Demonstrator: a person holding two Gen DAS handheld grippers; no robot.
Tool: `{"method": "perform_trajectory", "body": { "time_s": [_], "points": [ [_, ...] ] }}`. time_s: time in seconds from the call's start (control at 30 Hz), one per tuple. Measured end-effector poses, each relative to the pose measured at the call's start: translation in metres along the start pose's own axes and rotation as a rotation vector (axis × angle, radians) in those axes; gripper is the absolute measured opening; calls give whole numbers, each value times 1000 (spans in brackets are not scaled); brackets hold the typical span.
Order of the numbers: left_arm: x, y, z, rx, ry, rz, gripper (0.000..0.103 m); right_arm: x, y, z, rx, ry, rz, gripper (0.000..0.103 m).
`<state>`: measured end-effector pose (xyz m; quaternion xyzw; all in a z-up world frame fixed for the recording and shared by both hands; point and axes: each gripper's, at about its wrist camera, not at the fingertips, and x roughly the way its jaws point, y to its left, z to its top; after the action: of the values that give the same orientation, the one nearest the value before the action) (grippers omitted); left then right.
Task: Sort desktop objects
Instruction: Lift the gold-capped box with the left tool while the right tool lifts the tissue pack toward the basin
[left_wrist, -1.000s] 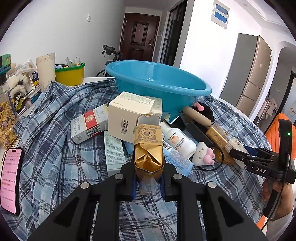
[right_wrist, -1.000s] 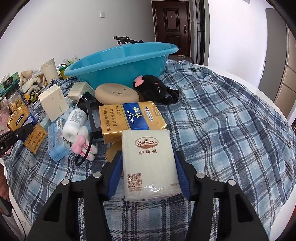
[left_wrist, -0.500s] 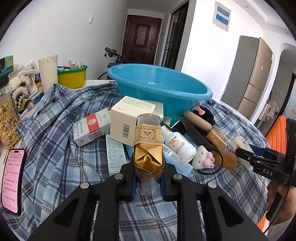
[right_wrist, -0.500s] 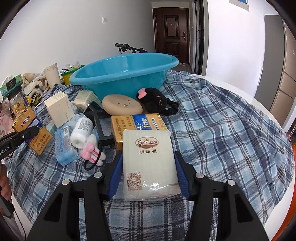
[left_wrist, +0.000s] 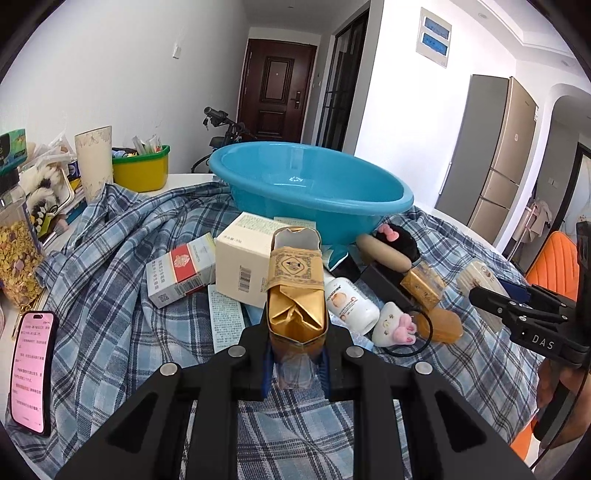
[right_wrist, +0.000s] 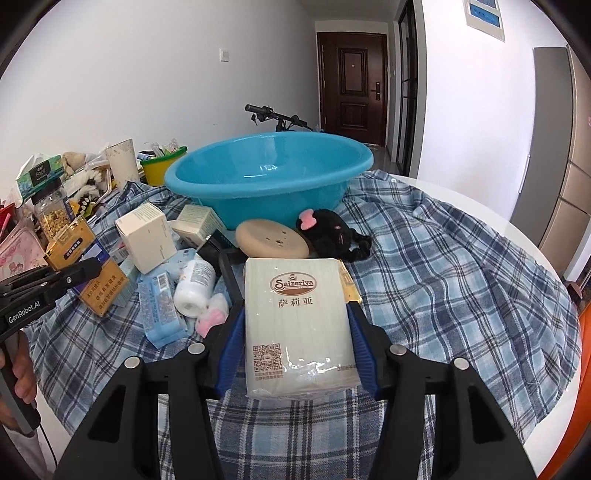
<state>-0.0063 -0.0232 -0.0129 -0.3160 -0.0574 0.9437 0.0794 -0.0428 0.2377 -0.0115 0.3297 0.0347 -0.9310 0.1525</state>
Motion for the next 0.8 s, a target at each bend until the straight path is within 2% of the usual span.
{"method": "perform_trajectory", "body": {
  "time_s": [0.47, 0.8],
  "points": [
    [-8, -7, 34, 27, -29, 8, 21, -4, 13, 39, -51, -63, 32, 50],
    [-8, -22, 85, 76, -105, 31, 21, -7, 22, 88, -91, -140, 68, 50]
  ]
}}
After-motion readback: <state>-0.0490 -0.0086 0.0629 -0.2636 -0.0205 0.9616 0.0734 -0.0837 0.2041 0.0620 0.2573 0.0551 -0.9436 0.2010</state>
